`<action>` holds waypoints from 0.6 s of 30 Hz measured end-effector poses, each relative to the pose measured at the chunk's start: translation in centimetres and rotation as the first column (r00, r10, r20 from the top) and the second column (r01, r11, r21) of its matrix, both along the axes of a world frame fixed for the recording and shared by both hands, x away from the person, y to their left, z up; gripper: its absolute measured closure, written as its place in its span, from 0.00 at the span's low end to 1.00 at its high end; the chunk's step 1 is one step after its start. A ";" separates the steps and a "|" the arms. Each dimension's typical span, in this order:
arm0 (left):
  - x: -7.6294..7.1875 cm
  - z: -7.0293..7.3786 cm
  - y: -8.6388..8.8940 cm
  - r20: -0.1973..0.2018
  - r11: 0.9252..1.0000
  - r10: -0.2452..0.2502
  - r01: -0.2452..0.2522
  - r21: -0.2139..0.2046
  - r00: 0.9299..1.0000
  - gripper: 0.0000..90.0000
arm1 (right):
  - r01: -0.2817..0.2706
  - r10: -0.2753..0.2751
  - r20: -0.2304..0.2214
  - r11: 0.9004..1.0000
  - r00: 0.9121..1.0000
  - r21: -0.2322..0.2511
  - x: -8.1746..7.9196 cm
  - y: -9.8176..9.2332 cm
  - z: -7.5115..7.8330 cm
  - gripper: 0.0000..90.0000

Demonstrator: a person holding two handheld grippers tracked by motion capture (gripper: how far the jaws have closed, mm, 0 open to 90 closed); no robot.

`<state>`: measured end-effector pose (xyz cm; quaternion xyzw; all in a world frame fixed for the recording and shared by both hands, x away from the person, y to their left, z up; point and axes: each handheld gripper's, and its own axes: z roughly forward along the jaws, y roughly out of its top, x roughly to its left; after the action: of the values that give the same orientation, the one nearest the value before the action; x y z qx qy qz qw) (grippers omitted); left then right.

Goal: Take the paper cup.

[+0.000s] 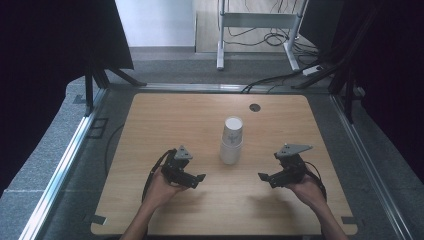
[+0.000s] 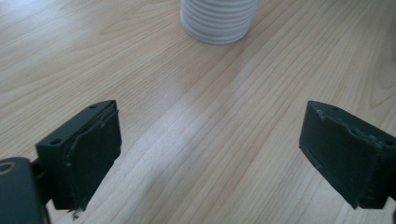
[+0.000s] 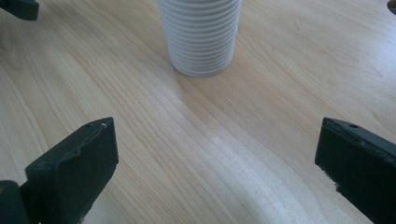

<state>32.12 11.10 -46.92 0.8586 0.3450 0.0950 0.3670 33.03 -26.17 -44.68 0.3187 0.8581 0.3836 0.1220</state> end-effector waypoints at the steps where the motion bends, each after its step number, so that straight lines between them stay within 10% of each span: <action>1: 0.3 0.1 -0.2 0.000 1.000 -0.006 0.006 -0.002 1.000 0.05 | 0.000 0.000 -0.001 1.000 1.000 0.000 0.1 0.1 0.2 0.00; 18: 2.1 1.4 -2.2 0.044 0.999 -0.041 0.041 0.013 0.998 0.07 | -0.033 0.033 -0.007 0.999 0.999 0.012 1.6 1.2 1.8 0.00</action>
<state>34.24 8.87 -45.50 0.8653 0.3186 0.1084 0.3714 34.61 -24.93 -42.90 0.3067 0.8614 0.3894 0.1107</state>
